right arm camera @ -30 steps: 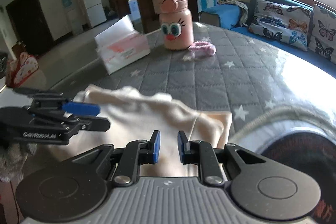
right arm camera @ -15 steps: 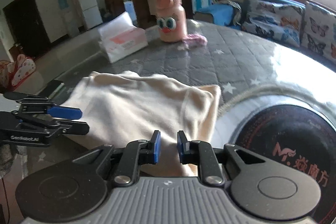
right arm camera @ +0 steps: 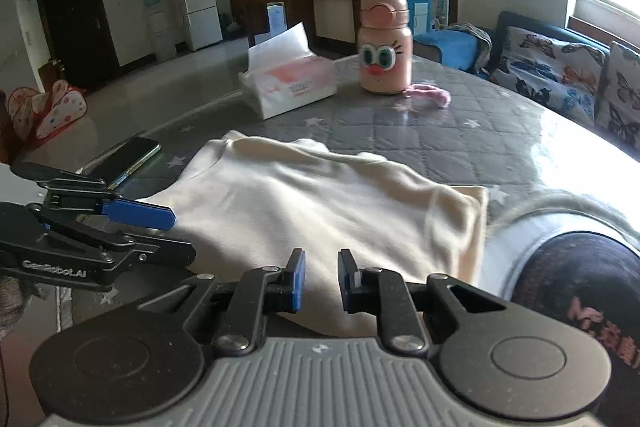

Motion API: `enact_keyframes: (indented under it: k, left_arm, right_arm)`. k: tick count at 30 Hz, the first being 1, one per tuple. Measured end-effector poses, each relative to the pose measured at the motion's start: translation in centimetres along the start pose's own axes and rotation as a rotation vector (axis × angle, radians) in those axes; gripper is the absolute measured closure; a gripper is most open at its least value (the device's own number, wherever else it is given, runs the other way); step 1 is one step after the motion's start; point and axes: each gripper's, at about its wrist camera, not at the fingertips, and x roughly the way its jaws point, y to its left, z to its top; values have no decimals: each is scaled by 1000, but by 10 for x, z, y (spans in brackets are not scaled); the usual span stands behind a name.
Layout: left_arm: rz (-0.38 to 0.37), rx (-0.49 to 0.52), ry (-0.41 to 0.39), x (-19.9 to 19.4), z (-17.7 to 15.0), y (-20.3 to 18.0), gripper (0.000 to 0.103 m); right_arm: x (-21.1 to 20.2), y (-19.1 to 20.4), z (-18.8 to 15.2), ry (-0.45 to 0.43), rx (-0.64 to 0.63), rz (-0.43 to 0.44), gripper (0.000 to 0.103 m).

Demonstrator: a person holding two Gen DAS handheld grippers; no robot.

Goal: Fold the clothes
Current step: 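Lower the folded sweatshirt onto the table and open both grippers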

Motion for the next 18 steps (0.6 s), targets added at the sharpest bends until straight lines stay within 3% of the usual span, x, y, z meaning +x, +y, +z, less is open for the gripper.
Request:
enact_keyframes:
  k: [5,8,13,18]
  left_arm:
    - [16,-14,2,-2,-4,6,40]
    - [16,-22,-2,-3,-4,8,40]
    - [26,-23,-13,-6,-3,10,31]
    - [44,-28,-16,-7,-2,13,27]
  right_arm:
    - [11,15,-9,15,-62,-35,85]
    - [5,20,-4,-1,-62,-15,85]
    - [13,30,-3,9,-74,18,85]
    - [12,34,-7,16,-88,23,74]
